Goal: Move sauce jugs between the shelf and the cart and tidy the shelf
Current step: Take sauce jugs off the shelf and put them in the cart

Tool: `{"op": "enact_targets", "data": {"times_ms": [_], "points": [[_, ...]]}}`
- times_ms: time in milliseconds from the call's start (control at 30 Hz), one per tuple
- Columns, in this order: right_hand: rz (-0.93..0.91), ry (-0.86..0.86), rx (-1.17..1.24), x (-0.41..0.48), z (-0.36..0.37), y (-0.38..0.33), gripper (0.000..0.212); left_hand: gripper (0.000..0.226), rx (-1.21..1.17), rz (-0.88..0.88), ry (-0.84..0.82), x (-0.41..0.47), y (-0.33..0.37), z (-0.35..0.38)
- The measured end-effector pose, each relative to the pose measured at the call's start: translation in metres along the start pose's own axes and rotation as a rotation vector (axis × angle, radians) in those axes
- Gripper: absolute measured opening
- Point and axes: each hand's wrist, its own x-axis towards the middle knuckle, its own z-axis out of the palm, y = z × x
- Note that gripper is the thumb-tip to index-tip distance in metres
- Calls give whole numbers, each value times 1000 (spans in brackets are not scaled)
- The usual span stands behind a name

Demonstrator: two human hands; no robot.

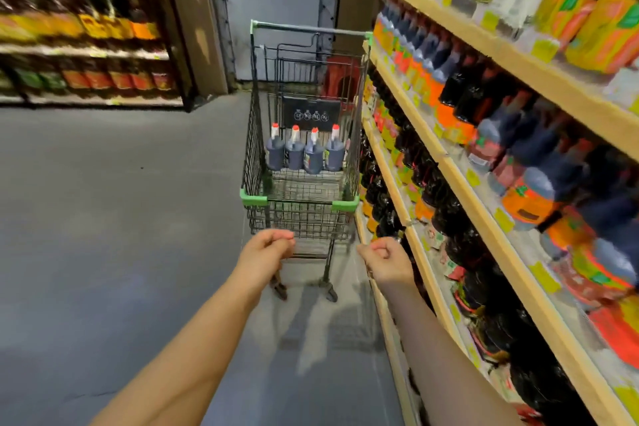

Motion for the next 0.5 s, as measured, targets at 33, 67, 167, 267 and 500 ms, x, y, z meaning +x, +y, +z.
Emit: {"op": "enact_targets", "data": {"times_ms": [33, 67, 167, 267, 500], "points": [[-22, -18, 8, 16, 6, -7, 29, 11, -3, -7, 18, 13, 4, -1], [-44, -42, 15, 29, 12, -14, 32, 11, -7, -15, 35, 27, 6, -2], [-83, -104, -58, 70, 31, -30, 32, 13, -23, -56, 80, 72, 11, -6], [-54, -156, -42, 119, 56, -40, 30, 14, -36, -87, 77, 128, 22, -9], [9, -85, -37, 235, 108, -82, 29, 10, 51, -92, 26, 278, 73, -17]]}}
